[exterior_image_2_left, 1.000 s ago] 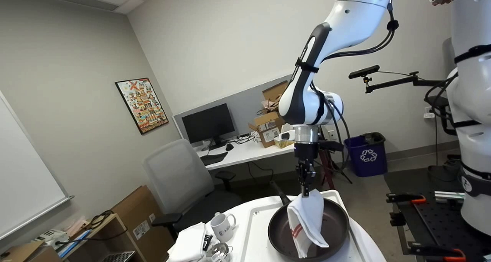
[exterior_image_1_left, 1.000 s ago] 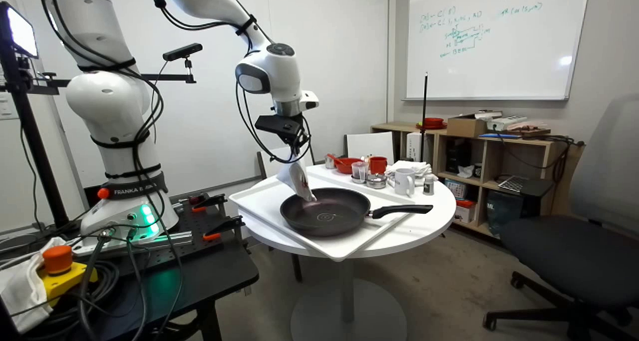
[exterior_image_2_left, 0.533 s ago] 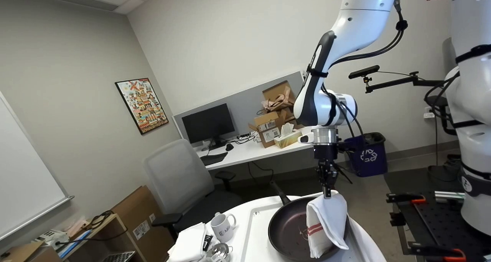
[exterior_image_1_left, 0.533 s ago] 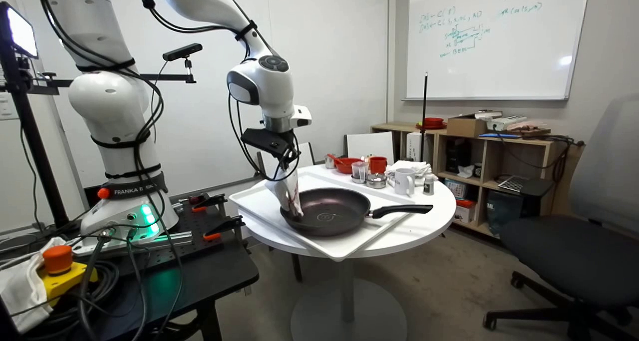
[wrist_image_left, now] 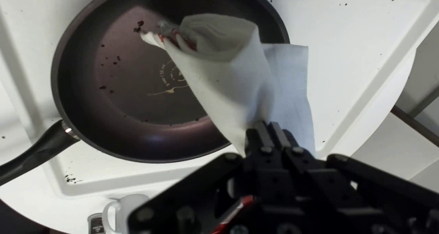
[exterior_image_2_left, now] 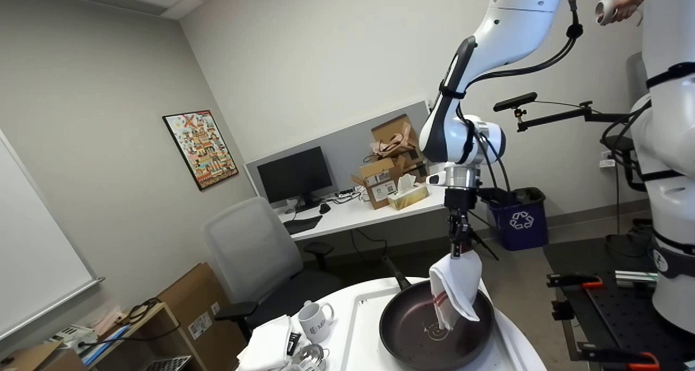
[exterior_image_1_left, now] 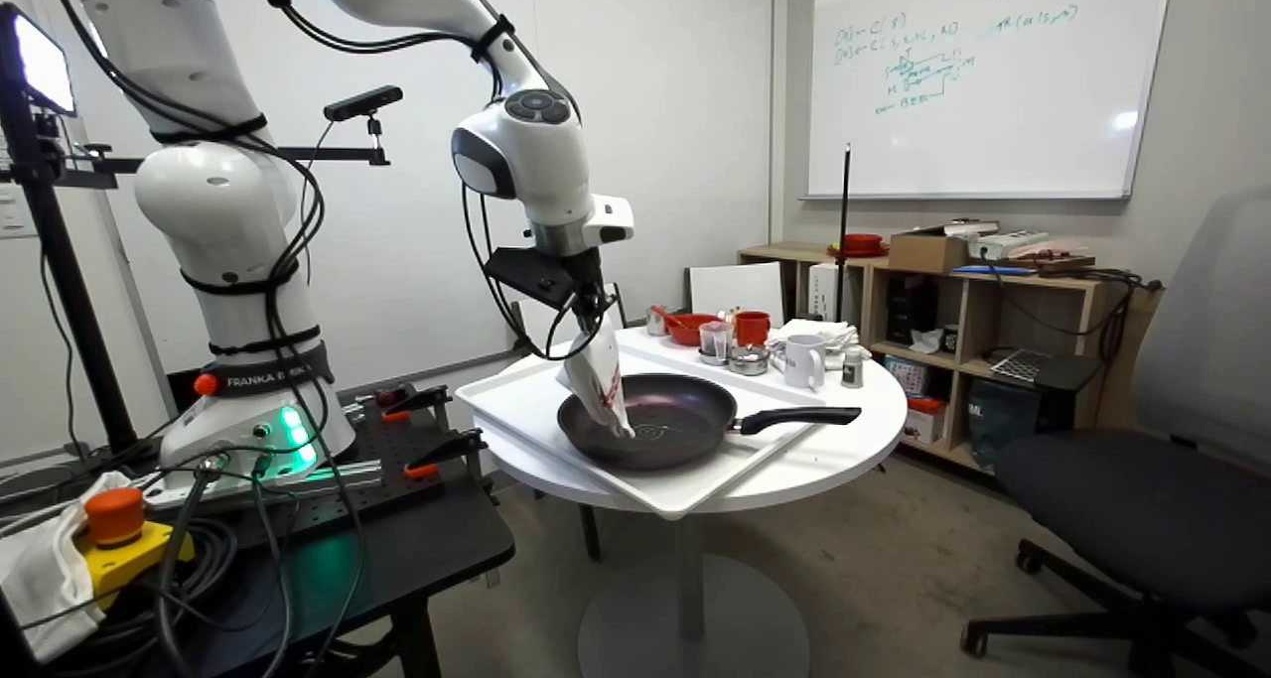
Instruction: Wipe the pan with the white towel
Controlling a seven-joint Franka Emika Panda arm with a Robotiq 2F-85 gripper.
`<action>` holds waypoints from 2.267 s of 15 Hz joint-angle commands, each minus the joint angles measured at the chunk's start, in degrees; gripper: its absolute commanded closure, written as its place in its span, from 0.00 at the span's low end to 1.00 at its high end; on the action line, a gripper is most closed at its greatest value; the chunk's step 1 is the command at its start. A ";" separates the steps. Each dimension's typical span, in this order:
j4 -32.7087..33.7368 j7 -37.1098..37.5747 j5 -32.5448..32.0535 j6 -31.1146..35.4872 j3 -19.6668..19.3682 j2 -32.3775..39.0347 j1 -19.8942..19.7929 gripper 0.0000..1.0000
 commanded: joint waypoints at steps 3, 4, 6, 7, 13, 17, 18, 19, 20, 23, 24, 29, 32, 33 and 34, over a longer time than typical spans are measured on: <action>5.82 4.76 0.55 -0.26 0.02 6.20 1.24 0.99; 7.26 5.76 0.18 -0.78 0.12 7.94 1.23 0.99; 10.36 7.71 -0.67 -2.56 0.52 11.64 1.15 0.99; 11.98 8.72 -1.17 -3.33 0.86 13.63 1.04 0.99; 21.01 17.12 -5.54 -6.90 2.89 24.33 0.21 0.99; 25.57 23.98 -9.65 -6.00 4.38 30.28 -0.02 0.99; 26.50 25.52 -10.68 -5.69 4.77 31.51 -0.13 0.99; 27.18 27.30 -11.83 -4.84 5.12 32.66 -0.06 0.99; 27.77 28.93 -13.00 -4.03 5.44 33.66 -0.02 0.99; 29.56 34.13 -17.12 -1.78 6.31 36.56 -0.09 0.99; 30.17 36.00 -18.77 -1.21 6.64 37.56 -0.14 0.99; 33.05 43.78 -27.24 -0.08 9.17 42.33 -1.28 0.99; 33.09 47.23 -32.10 1.40 10.21 43.78 -1.18 0.99; 32.15 48.52 -33.93 3.08 10.30 43.78 -0.54 0.99; 31.10 49.28 -35.71 4.69 10.67 43.54 -0.24 0.99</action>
